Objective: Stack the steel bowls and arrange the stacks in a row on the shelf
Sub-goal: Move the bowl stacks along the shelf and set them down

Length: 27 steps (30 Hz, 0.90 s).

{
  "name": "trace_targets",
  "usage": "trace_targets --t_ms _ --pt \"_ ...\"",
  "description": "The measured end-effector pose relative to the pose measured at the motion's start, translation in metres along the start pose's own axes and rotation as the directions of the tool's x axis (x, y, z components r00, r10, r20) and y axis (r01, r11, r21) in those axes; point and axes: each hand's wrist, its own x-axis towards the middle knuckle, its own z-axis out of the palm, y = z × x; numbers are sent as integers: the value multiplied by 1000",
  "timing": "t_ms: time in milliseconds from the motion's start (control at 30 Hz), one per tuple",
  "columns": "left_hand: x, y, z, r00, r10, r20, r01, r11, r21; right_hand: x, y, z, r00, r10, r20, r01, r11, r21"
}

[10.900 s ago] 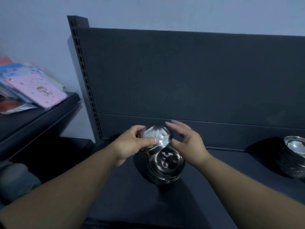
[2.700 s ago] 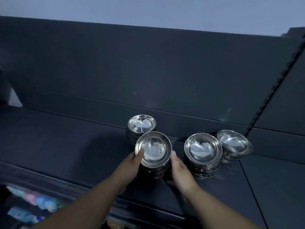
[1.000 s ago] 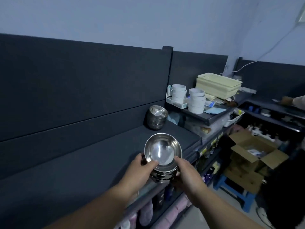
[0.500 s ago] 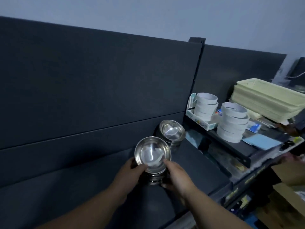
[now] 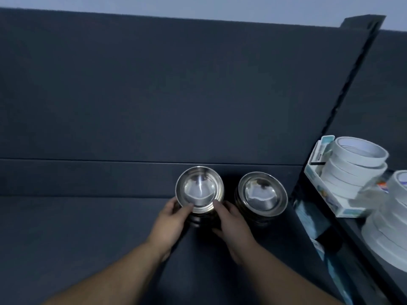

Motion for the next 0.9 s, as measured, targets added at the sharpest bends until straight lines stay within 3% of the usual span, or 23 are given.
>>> trace_targets --t_ms 167,300,433,633,767,900 --pt "-16 -2 -3 999 26 -20 -25 999 38 -3 15 -2 999 -35 -39 31 996 -79" --pt "-49 -10 -31 996 61 -67 -37 947 319 -31 30 8 992 -51 -113 38 992 -117" --pt "-94 -14 -92 994 58 -88 -9 879 477 -73 47 44 991 -50 -125 18 970 -242" --pt "-196 -20 -223 963 135 -234 56 747 662 -155 80 147 982 -97 162 169 829 -533" --pt "-273 -32 -319 927 151 -344 146 698 701 -217 112 230 910 -17 415 302 711 -634" --pt "-345 -44 -402 879 145 -454 249 672 697 -277 140 304 823 46 566 445 568 -692"
